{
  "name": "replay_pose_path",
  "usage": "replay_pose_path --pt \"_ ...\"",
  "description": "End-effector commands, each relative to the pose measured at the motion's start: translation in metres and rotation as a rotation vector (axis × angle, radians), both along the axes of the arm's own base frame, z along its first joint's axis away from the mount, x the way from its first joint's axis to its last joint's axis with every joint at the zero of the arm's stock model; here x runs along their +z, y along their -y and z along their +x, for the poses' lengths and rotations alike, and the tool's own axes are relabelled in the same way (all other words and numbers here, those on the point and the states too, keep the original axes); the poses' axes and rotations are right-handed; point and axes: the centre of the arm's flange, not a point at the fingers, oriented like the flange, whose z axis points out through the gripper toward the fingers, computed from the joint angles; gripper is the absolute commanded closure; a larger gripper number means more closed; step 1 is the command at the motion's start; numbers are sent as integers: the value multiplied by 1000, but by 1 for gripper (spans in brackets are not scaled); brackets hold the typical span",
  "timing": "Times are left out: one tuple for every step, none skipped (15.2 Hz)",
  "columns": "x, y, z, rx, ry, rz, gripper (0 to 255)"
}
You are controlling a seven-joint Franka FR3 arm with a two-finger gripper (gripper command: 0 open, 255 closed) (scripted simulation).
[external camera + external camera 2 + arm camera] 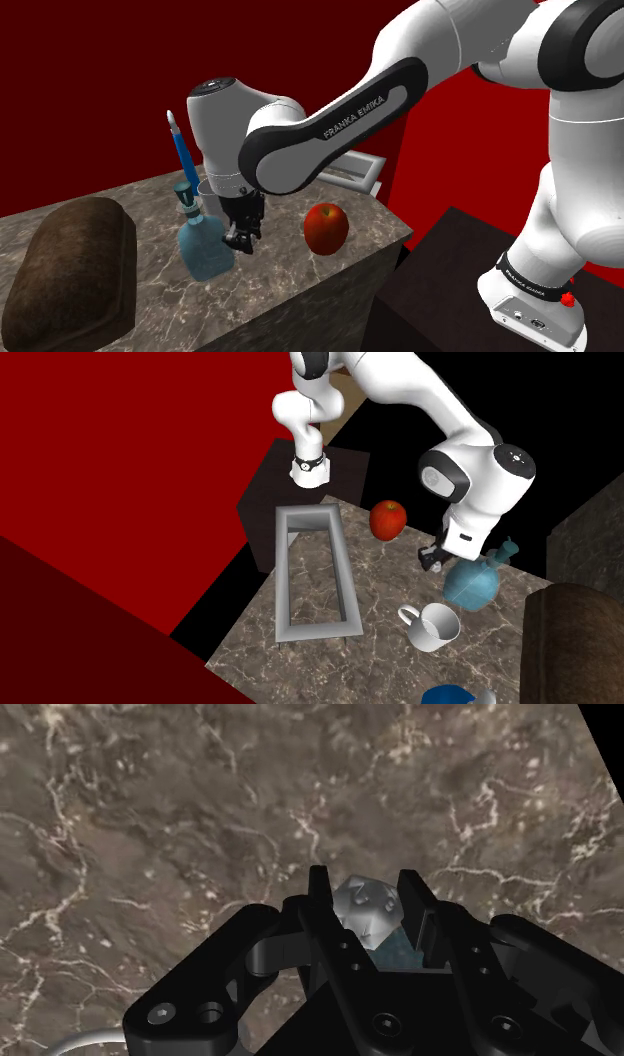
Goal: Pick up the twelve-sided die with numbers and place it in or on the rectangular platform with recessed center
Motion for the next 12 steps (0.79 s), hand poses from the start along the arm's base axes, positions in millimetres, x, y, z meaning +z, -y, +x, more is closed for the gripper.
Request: replay_pose_path --pt "11 1 0 0 0 0 255" --pt "17 1 0 0 0 0 255" --pt "22 1 0 0 0 0 255" --pt "27 1 0 0 0 0 255" --pt "33 1 0 0 0 0 255" --pt "38 1 0 0 0 0 255" --pt "43 1 0 0 0 0 255" --pt "48 1 0 0 0 0 255" --pt "54 1 0 0 0 0 255" --pt "59 1 0 0 0 0 255" --pt "64 1 0 0 0 0 255" --pt "69 1 0 0 0 0 255"
